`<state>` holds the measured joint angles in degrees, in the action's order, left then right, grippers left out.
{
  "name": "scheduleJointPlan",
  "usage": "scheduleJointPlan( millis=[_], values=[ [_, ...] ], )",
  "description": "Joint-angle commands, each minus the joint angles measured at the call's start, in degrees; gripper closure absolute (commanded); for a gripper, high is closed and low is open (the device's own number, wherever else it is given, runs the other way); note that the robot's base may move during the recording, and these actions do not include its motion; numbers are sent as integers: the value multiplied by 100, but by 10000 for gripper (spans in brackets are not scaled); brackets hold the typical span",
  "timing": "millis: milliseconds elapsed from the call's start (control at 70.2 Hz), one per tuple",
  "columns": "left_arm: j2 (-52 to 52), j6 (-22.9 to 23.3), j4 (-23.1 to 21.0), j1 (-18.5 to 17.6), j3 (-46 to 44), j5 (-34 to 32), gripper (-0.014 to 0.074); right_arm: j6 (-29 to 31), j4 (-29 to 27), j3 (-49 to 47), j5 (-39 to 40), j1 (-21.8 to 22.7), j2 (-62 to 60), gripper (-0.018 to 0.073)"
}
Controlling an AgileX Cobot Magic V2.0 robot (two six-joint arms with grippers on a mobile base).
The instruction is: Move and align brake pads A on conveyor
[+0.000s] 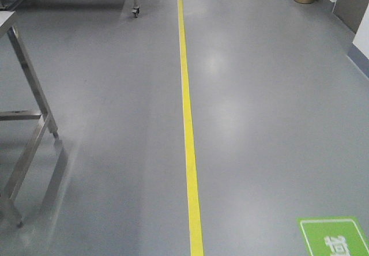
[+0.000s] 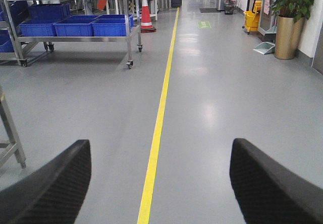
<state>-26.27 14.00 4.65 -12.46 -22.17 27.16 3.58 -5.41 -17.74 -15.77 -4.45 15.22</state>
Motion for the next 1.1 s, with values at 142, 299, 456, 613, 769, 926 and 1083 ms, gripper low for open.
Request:
scheduleJointPlan(
  millis=[142, 299, 456, 613, 769, 926, 1083],
  values=[
    [-29, 26, 13, -19, -165, -368, 190, 22, 6, -161, 444, 23, 61, 23],
    [-29, 26, 13, -19, -165, -368, 190, 22, 6, -161, 444, 23, 61, 23],
    [-29, 26, 13, -19, -165, -368, 190, 22, 6, -161, 444, 23, 61, 23],
    [-29, 26, 13, -19, -165, -368, 190, 22, 6, -161, 444, 23, 61, 23],
    [-29, 26, 13, -19, -165, -368, 190, 22, 6, -161, 444, 23, 61, 23],
    [-29, 26, 13, -19, -165, -369, 190, 22, 6, -161, 444, 23, 61, 23],
    [-29, 26, 13, -19, -165, -369, 190, 22, 6, -161, 444, 23, 61, 23]
  ],
)
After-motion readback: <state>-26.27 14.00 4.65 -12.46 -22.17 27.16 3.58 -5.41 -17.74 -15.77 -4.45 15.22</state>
